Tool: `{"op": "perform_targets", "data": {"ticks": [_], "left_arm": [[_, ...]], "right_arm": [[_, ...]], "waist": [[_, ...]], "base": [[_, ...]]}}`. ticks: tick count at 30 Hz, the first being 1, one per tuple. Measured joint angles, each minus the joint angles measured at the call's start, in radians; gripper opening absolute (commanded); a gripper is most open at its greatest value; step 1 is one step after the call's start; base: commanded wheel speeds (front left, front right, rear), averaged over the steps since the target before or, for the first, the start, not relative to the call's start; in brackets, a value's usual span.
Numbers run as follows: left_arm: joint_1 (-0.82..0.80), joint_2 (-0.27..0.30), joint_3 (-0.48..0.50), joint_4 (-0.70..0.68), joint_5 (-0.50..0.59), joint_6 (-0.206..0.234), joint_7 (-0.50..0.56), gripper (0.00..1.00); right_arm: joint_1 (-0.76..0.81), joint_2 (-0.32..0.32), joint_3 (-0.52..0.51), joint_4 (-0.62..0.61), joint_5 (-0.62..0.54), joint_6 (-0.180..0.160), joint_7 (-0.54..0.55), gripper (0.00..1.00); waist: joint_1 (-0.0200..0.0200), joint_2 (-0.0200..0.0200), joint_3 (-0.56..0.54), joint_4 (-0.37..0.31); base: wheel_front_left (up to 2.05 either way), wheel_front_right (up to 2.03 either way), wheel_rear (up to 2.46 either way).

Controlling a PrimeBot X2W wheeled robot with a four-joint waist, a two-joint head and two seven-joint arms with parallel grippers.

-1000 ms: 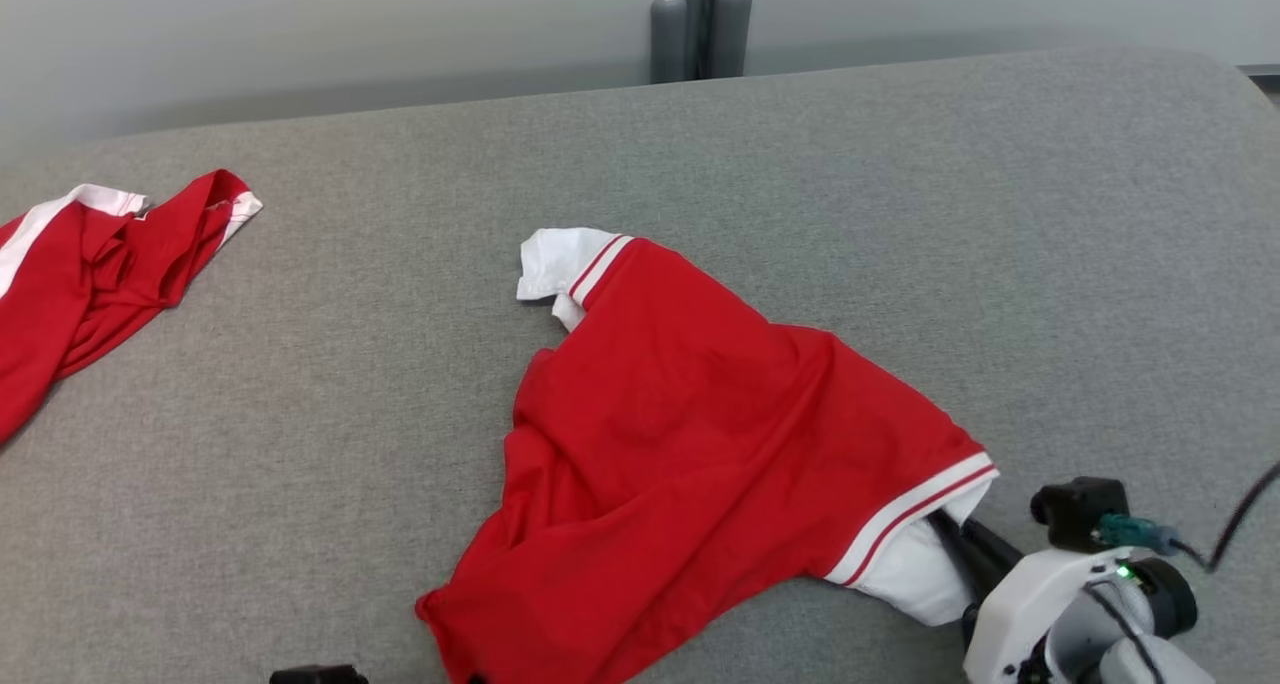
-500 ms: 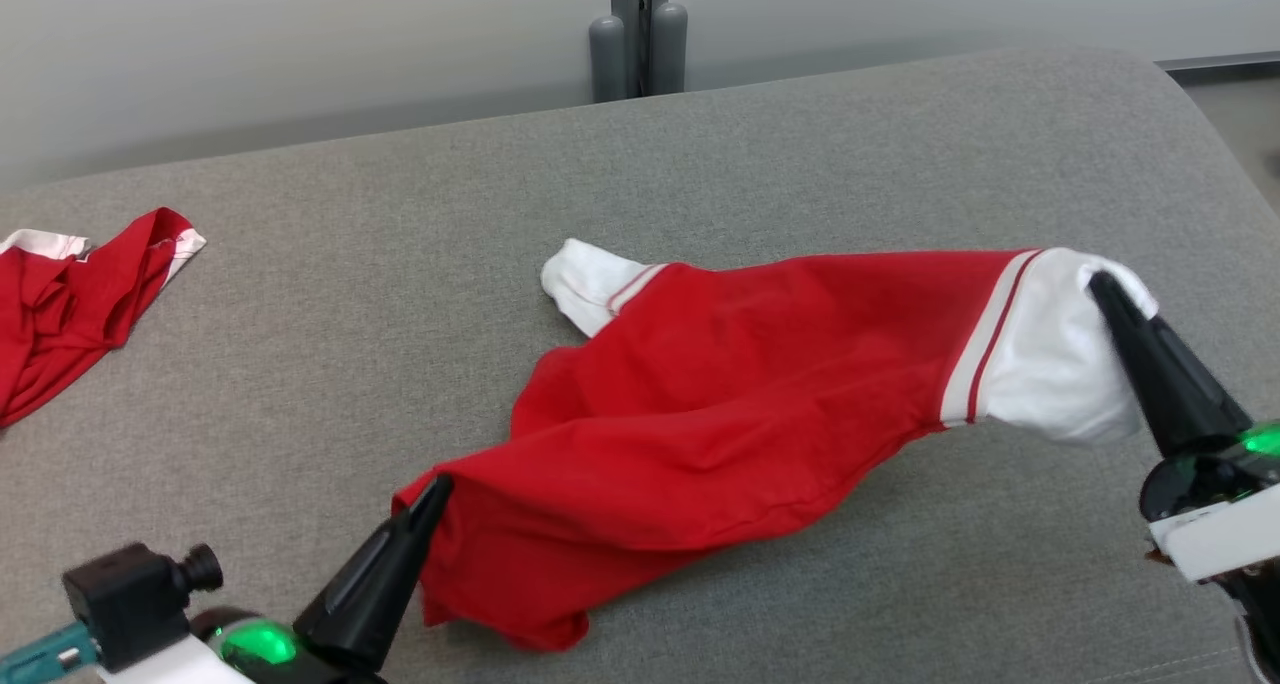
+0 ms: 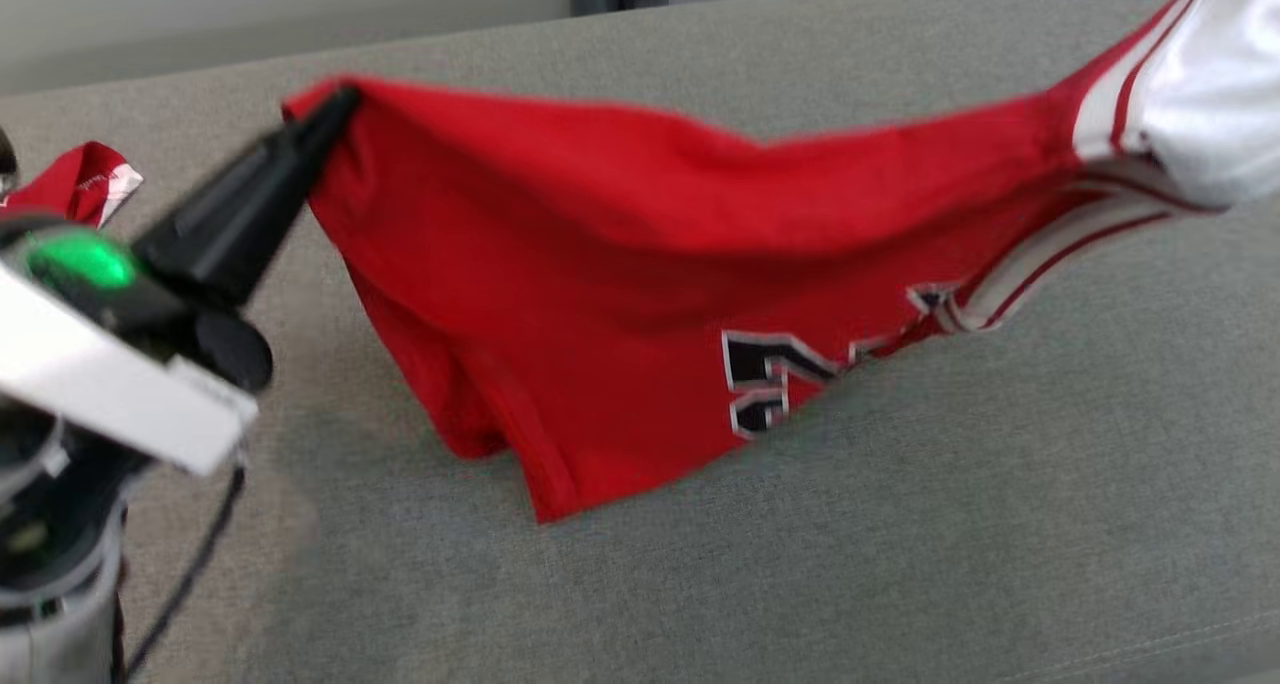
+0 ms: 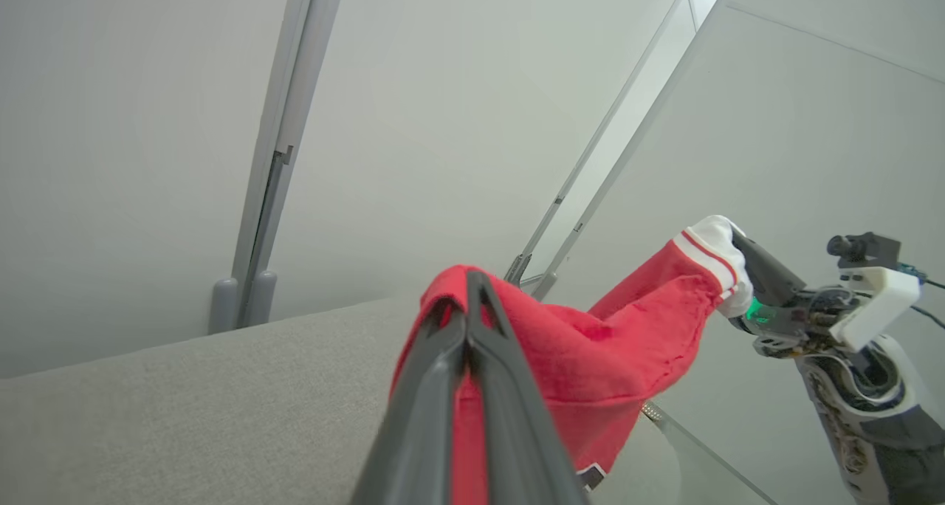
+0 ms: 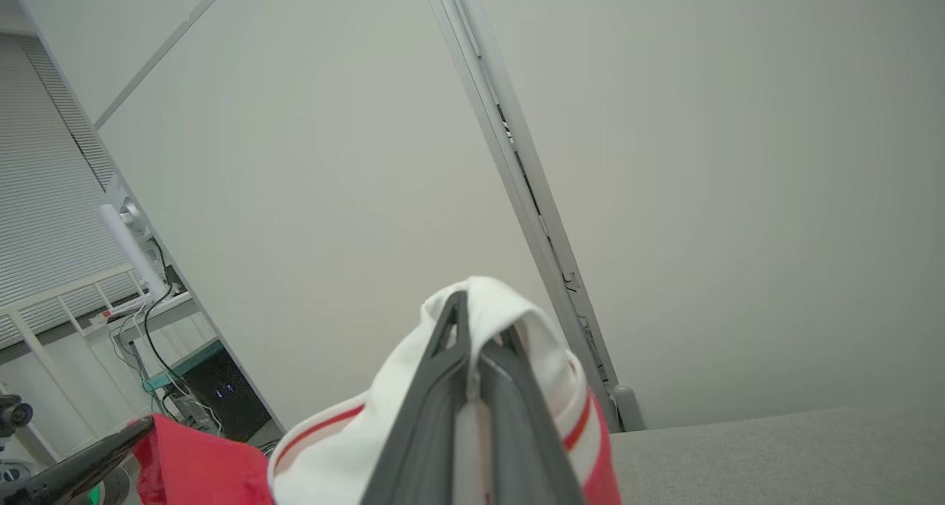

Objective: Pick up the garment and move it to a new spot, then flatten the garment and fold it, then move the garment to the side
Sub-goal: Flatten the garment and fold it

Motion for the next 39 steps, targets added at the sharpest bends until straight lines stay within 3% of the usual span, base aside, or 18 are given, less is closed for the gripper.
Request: {"op": "perform_targets", "data": {"ticks": [5,8,13,18,22,27,33,39], "left_arm": [[-0.398,0.019,-0.016,0.269,0.063,0.048,0.029,0.0],[-0.615,-0.003,-0.035,0.481,0.14,0.063,-0.032,0.0],[-0.902,-0.052,-0.048,0.779,0.262,0.042,-0.269,0.0],[-1.11,-0.108,-0.072,0.971,0.346,-0.051,-0.572,0.0],[-1.091,-0.126,-0.119,1.136,0.372,-0.101,-0.712,0.0],[-0.947,-0.138,-0.179,1.277,0.304,-0.117,-0.741,0.0],[-0.744,-0.097,-0.286,1.215,0.121,-0.12,-0.65,0.0],[-0.522,-0.035,-0.312,1.09,-0.055,-0.12,-0.529,0.0]], "right_arm": [[-0.315,0.049,-0.005,0.227,-0.102,0.0,0.046,0.0],[-0.526,0.129,0.006,0.396,-0.191,0.0,-0.001,0.0],[-0.816,0.259,-0.008,0.644,-0.29,0.0,-0.239,0.0],[-0.982,0.271,0.095,0.761,-0.297,0.0,-0.508,0.0],[-0.938,0.279,0.176,0.863,-0.256,0.0,-0.558,0.0],[-0.759,0.25,0.264,0.906,-0.212,0.0,-0.568,0.0],[-0.486,0.173,0.326,0.783,-0.106,0.0,-0.571,0.0],[-0.229,0.1,0.412,0.704,-0.046,0.0,-0.571,0.0]], "waist": [[0.0,0.0,0.083,0.007],[0.0,0.0,0.132,0.01],[0.0,0.0,0.2,0.006],[0.0001,0.0,0.268,0.0],[0.0001,0.0,0.314,0.007],[0.0001,0.0,0.333,0.022],[0.0001,0.0,0.33,0.019],[0.0001,0.0,0.259,0.011]], "base": [[0.0,0.0,0.0],[0.0,0.0,0.0],[0.0,0.0,0.0],[0.0,0.0,0.0],[0.0,0.0,0.0],[0.0,0.0,0.0],[0.0,0.0,0.0],[0.0,0.0,0.0]]}}
